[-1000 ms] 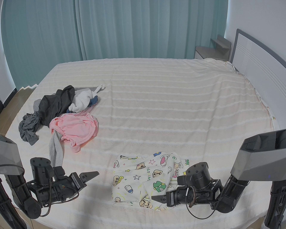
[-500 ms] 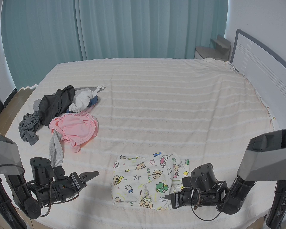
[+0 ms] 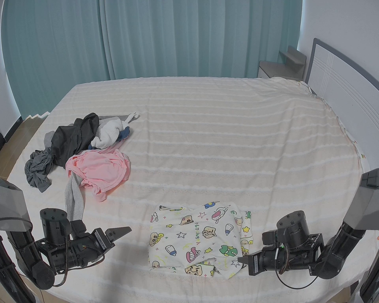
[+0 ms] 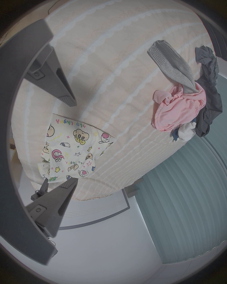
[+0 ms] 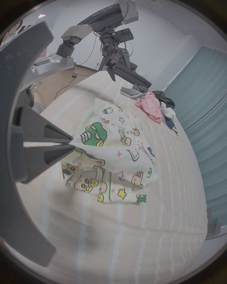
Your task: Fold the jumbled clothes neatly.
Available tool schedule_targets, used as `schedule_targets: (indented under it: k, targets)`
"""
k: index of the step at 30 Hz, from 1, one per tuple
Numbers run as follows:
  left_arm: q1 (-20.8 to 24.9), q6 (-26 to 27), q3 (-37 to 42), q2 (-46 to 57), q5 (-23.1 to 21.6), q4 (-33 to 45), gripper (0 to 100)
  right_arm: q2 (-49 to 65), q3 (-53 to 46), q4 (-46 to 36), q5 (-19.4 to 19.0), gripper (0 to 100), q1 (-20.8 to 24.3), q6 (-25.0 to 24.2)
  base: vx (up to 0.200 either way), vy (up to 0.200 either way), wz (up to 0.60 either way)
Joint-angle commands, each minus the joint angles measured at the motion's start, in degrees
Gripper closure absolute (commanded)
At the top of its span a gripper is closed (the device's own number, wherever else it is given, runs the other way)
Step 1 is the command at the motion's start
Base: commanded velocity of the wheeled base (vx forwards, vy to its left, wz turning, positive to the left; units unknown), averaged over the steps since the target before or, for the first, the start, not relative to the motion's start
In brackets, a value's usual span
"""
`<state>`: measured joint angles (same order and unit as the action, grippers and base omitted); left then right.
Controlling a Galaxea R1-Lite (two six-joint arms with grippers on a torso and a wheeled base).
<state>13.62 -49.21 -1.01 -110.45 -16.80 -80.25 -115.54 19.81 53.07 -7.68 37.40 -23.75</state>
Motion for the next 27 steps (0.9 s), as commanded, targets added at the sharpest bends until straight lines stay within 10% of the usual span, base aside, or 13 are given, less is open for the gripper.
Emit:
schedule_targets:
  k: [1,27]
  targets:
    - [0.01,-0.01,0.92,-0.12,0.01,0.01,0,1.81,-2.14,-0.16,-0.32,100,-2.24,1.60,0.000,0.000,0.00]
    - [0.01,-0.01,0.92,-0.21,0.01,0.01,0,-7.24,-3.55,0.20,-0.76,100,-7.08,11.71,0.000,0.000,0.00]
